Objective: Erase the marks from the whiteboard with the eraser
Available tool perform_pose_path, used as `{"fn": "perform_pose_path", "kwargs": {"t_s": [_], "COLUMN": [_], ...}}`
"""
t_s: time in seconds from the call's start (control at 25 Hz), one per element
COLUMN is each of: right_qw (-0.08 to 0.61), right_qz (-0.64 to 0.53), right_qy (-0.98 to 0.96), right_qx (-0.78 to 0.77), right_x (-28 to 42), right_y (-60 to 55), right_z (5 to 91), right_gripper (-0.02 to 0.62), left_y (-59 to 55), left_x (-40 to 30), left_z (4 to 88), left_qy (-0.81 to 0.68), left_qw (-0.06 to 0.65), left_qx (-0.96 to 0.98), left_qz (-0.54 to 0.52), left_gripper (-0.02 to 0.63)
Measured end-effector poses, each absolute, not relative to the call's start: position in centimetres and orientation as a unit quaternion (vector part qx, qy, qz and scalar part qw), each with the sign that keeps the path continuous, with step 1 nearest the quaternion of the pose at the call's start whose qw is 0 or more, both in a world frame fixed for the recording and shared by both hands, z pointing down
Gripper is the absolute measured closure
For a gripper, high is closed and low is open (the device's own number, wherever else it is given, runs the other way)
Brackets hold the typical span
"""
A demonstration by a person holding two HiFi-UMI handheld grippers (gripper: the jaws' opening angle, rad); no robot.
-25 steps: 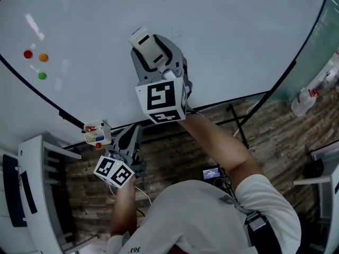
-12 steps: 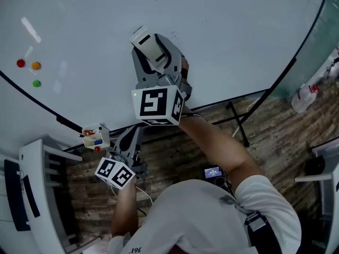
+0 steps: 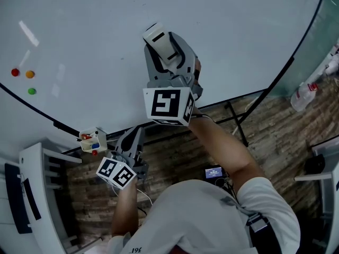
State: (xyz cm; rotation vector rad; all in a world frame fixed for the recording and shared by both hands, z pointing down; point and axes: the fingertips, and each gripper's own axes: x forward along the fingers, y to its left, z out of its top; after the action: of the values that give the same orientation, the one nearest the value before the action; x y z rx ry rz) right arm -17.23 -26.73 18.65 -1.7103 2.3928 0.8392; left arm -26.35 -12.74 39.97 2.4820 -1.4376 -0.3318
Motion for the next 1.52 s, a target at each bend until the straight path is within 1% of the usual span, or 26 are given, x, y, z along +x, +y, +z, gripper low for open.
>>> {"fn": "perform_pose_path", "kwargs": {"t_s": [0.28, 0.76, 1.52], "right_qw": [0.041, 0.037, 0.027], "right_qz": [0.277, 0.278, 0.281], "right_qy": [0.766, 0.754, 0.739], "right_qx": [-0.578, -0.594, -0.611], "right_x": [-13.0, -9.9, -2.4], "right_y": [-27.9, -29.2, -31.4], "right_z": [18.5, 18.8, 18.6], "right_gripper": [0.344, 0.344, 0.344], "left_y": [-13.6, -14.6, -17.0], "left_x": [-24.1, -23.1, -17.4], "left_z": [40.0, 40.0, 39.6], "left_qy": [-0.49, -0.48, -0.465], "left_qw": [0.13, 0.133, 0.135], "left_qx": [0.856, 0.861, 0.869], "left_qz": [-0.107, -0.103, -0.1], "left_gripper": [0.6, 0.6, 0.6]}}
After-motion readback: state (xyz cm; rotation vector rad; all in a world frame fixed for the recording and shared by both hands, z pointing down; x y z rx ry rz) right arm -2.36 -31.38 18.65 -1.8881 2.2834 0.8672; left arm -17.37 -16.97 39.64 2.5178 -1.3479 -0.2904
